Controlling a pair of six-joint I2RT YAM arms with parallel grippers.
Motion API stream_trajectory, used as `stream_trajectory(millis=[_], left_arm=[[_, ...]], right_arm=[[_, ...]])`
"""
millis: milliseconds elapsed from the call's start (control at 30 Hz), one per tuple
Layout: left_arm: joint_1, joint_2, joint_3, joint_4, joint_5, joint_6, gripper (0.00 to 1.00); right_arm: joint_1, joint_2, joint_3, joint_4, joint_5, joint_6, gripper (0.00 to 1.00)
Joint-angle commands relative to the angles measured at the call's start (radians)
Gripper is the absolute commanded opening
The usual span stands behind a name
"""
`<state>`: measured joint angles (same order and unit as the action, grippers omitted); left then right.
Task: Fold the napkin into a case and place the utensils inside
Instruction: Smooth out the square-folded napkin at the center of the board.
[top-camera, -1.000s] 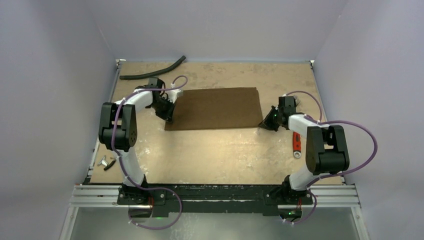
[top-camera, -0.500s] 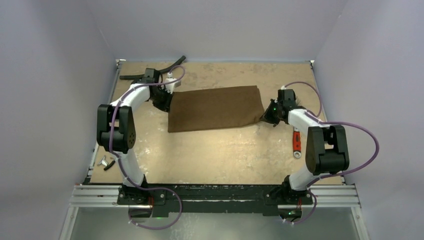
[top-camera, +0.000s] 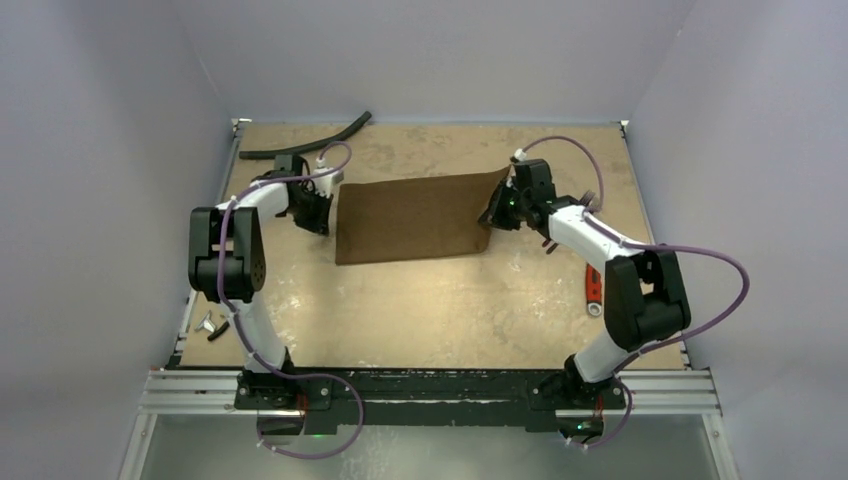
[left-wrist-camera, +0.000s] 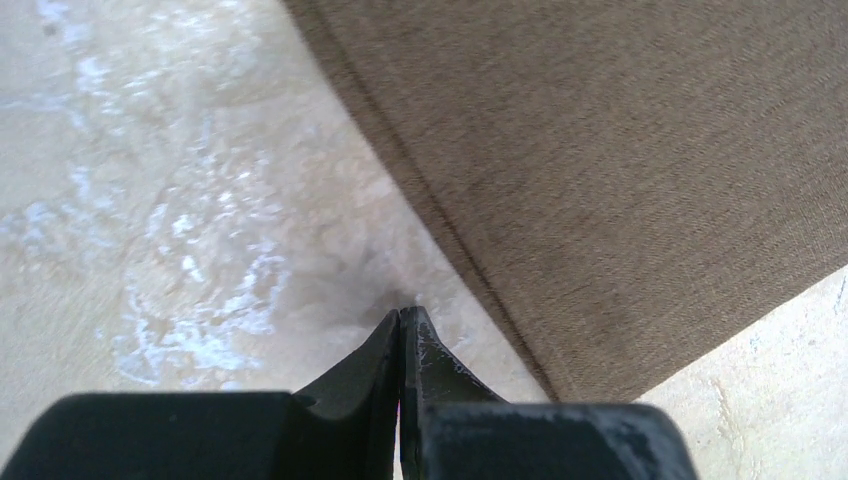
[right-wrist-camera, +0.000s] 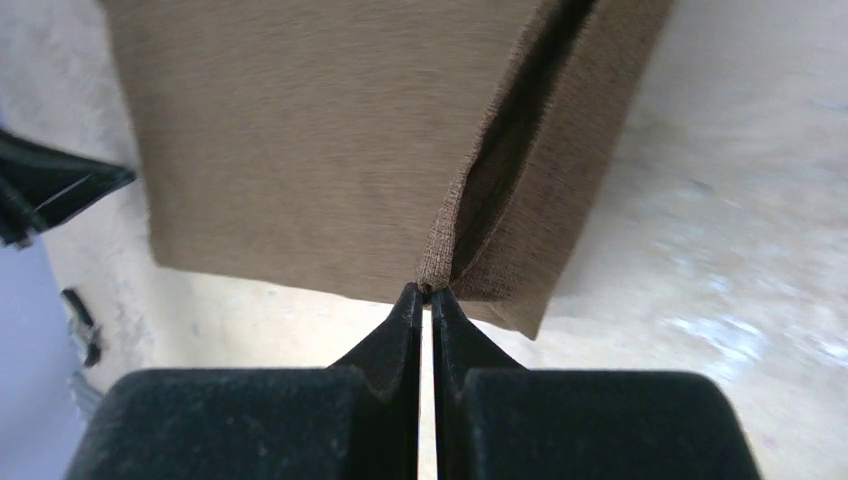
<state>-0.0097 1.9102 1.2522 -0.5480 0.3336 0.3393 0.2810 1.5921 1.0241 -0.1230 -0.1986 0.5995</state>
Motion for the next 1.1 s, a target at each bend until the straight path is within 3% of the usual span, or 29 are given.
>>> stream_trajectory(millis=[0, 200, 500, 1067], left_arm=[[0.052, -0.016, -0.025, 0.054, 0.078, -0.036, 0.00], [0.052, -0.026, -0.064, 0.080, 0.170, -0.067, 0.00], [0.072, 0.029, -0.064, 0.095, 0.195, -0.103, 0.00], [0.079, 0.045, -0.082, 0.118, 0.209, -0.127, 0.00]], right_arm=[[0.107, 0.065, 0.116, 0.058, -0.079, 0.023, 0.03], [0.231, 0.194, 0.265, 0.067, -0.107, 0.038, 0.02], [0.332, 0.339, 0.434, 0.105, -0.174, 0.068, 0.02], [0.425, 0.595, 0.747, 0.134, -0.273, 0.162, 0.01]])
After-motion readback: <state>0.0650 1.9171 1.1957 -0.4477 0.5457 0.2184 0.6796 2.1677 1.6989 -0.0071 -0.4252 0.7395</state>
